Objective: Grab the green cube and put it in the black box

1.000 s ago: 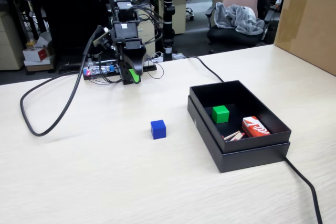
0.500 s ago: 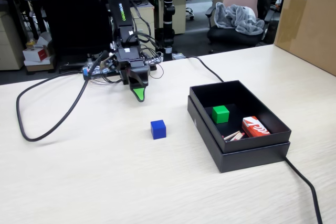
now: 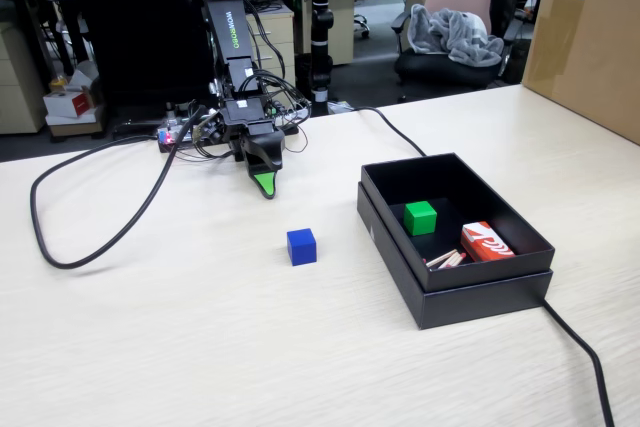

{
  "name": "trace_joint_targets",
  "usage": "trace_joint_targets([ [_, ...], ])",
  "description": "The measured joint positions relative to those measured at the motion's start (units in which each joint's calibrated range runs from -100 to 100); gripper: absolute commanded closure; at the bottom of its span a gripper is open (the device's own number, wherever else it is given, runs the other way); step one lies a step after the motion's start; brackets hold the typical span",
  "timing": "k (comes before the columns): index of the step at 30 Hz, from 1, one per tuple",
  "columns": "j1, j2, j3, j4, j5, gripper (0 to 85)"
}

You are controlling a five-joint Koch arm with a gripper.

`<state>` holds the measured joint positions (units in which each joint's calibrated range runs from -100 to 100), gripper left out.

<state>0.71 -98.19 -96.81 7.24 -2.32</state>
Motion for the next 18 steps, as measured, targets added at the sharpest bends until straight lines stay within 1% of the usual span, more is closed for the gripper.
trace_joint_targets([
  [18,-0.2,0.0,0.0,-0.5,0.1,36.8],
])
